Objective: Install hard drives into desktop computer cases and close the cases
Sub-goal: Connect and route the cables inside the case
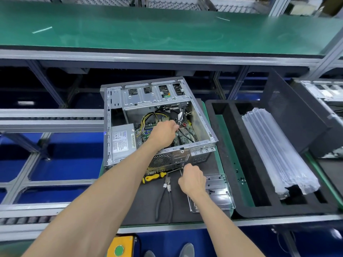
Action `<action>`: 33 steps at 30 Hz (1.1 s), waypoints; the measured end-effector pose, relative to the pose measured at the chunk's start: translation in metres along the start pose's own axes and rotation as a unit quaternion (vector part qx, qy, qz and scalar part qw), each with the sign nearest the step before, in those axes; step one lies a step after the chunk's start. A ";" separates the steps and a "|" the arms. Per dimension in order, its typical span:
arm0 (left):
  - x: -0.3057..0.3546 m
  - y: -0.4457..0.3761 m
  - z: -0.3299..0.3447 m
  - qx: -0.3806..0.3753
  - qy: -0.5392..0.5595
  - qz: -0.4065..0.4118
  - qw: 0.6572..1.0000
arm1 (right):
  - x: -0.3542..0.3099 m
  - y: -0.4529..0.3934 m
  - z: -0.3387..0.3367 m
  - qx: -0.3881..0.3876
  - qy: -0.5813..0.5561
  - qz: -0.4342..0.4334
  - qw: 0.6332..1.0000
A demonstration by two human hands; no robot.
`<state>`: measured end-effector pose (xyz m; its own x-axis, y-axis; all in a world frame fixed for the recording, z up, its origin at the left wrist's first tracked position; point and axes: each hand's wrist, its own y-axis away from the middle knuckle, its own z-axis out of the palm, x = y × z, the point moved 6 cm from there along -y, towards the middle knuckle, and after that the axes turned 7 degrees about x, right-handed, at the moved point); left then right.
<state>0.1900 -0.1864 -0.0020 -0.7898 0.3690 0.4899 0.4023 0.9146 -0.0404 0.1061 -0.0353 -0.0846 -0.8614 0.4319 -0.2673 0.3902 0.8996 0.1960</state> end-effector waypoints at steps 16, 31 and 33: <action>0.003 0.003 -0.003 -0.013 0.008 -0.008 1.000 | -0.007 0.001 -0.014 -0.103 -0.045 -0.061 0.992; 0.002 0.006 -0.009 -0.013 0.041 -0.026 0.999 | 0.000 -0.018 -0.139 -0.166 -0.275 -0.075 0.944; 0.002 0.006 -0.011 -0.014 0.051 -0.033 0.998 | 0.001 -0.039 -0.161 -0.035 -0.315 -0.037 0.948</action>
<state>0.1958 -0.1824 0.0080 -0.7640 0.2885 0.5771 0.3655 0.9306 0.0186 0.0374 -0.0802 0.0599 -0.5128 0.3401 -0.7883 0.2940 0.9322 0.2109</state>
